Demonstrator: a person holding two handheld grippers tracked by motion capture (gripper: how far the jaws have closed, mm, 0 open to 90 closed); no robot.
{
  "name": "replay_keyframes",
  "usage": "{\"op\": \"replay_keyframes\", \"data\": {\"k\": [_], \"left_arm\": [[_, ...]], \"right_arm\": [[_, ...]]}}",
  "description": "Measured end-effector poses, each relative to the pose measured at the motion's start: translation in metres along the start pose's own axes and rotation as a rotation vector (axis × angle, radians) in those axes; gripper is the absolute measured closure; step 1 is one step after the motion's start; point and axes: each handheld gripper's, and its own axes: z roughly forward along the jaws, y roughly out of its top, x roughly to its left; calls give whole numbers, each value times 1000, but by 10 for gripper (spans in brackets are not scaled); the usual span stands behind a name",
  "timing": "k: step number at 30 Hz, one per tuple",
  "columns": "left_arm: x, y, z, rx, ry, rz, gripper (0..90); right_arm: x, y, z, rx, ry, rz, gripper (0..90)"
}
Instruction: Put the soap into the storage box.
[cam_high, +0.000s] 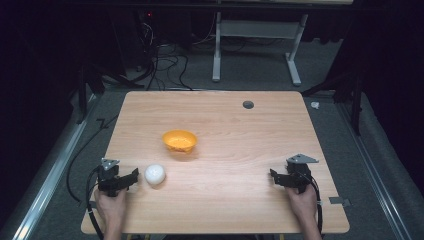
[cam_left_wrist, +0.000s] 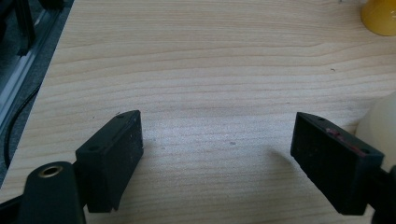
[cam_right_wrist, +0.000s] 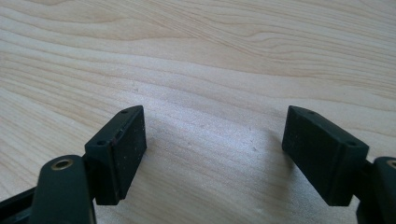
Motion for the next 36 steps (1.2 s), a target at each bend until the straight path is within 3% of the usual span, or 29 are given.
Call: {"op": "replay_keyframes", "data": {"k": [8,27,36], "left_arm": [[-3,0,0,-14,-2,27,178],[-14,11,-33,-113,-139,26,167],[-30,9,-46,-115,-202,41,170]], "right_arm": [[0,0,0,0,-1,-1,227],[0,0,0,0,2,-3,225],[0,-1,-1,1,3,-3,223]]}}
